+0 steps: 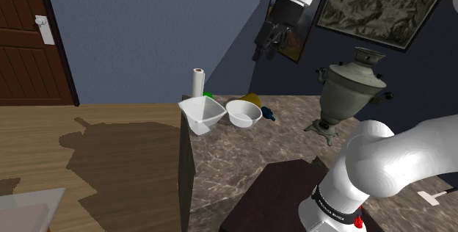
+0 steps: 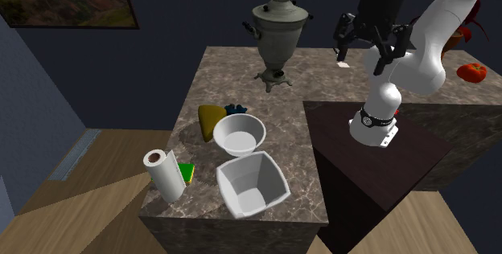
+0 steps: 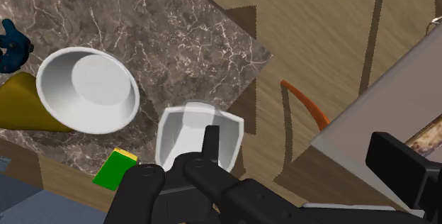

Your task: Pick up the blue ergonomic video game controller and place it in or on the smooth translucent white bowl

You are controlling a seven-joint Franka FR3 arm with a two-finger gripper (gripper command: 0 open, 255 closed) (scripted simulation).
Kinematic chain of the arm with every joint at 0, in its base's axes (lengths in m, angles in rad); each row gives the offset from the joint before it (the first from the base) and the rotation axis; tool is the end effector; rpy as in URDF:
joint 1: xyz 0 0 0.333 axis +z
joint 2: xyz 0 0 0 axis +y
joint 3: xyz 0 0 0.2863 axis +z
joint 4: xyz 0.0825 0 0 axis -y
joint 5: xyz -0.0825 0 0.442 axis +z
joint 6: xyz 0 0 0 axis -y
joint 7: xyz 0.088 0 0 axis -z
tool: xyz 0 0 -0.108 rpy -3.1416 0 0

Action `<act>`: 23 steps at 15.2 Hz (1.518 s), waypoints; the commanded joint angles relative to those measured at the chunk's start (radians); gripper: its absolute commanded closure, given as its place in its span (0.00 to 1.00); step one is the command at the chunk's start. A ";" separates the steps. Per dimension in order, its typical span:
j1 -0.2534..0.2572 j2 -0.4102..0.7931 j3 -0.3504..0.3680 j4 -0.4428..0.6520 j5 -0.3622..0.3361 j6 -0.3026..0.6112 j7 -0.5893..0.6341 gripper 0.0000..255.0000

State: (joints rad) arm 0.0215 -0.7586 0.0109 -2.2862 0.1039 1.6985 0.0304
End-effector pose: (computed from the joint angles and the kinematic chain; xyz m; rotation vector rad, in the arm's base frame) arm 0.4055 0.0239 0.6080 -3.0295 0.0072 -0.2549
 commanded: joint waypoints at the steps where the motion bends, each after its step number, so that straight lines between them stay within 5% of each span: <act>1: 0.000 0.000 0.000 0.000 0.000 0.000 0.000 0.00; 12: -0.075 0.036 -0.137 -0.234 -0.121 0.244 -0.178 0.00; 23: -0.157 0.239 -0.302 -0.332 -0.234 0.540 -0.356 0.00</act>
State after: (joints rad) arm -0.1264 -0.5462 -0.2701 -2.6201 -0.1194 2.2120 -0.3020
